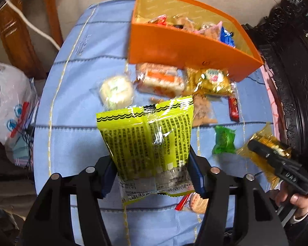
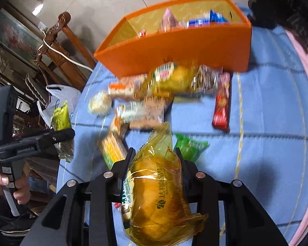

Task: Organize snacks
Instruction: 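Drop the wafer bag and yellow bread bag into the orange box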

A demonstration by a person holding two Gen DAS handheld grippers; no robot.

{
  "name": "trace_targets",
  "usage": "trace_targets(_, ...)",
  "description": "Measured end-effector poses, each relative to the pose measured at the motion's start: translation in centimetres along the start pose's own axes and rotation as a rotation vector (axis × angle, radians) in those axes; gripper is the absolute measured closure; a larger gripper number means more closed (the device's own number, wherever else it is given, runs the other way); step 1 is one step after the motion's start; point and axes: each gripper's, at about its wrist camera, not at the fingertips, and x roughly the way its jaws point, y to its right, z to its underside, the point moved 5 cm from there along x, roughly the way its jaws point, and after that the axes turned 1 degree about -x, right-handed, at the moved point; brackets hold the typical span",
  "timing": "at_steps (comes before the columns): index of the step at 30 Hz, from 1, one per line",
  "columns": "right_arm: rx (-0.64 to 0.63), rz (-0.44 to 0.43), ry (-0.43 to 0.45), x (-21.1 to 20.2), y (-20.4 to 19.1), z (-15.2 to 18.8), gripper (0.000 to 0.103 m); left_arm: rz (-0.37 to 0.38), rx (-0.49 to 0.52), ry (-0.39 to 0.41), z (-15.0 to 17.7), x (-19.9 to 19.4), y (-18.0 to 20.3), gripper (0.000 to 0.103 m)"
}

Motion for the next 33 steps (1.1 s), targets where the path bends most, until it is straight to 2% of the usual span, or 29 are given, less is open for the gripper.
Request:
trace_targets(6,-0.030,0.028,0.163,-3.6,-0.1,-7.3,0.065,0.006,0.053,0.075,-5.7,-1.5,2.3,0.044)
trace_targets(10,-0.041,0.057,0.237,-3.9,0.5,-12.9,0.065,-0.007,0.066,0.133,-11.0,-1.8,3.7,0.044)
trace_targets(11,-0.032,0.063,0.251,-3.6,0.9,-14.6,0.065,0.009,0.064,0.141,-12.6,-1.6,4.1,0.044)
trace_targets(12,-0.023,0.068,0.260,-3.2,1.2,-15.8,0.065,0.025,0.054,0.141,-14.2,-1.2,4.5,0.044)
trace_targets(15,0.011,0.101,0.267,-1.0,2.9,-19.5,0.065,0.004,0.055,0.158,-18.2,0.4,5.2,0.044)
trace_targets(17,0.040,0.108,0.253,0.7,3.9,-20.9,0.065,-0.009,0.040,0.134,-20.4,2.3,5.3,0.044)
trace_targets(23,0.099,0.165,0.229,6.2,7.1,-23.4,0.064,-0.041,0.022,0.073,-23.5,8.1,5.8,0.042)
trace_targets(24,0.107,0.171,0.222,6.7,7.6,-23.5,0.059,-0.053,0.025,0.062,-23.7,9.1,5.9,0.038)
trace_targets(25,0.115,0.182,0.212,7.2,8.0,-23.5,0.045,-0.082,0.025,0.064,-23.8,9.7,5.8,0.033)
trace_targets(26,0.142,0.210,0.209,7.2,8.6,-23.3,0.038,-0.121,0.030,0.077,-23.7,9.9,5.7,0.015)
trace_targets(27,0.167,0.224,0.222,6.8,9.0,-23.1,0.030,-0.184,0.038,0.104,-23.8,9.7,5.4,0.005)
trace_targets(30,0.203,0.225,0.291,4.3,9.8,-22.4,0.018,-0.228,0.057,0.150,-23.4,8.7,4.6,0.005)
trace_targets(33,0.176,0.238,0.316,1.6,9.3,-20.3,0.015,-0.195,0.036,0.135,-22.2,7.2,3.5,0.005)
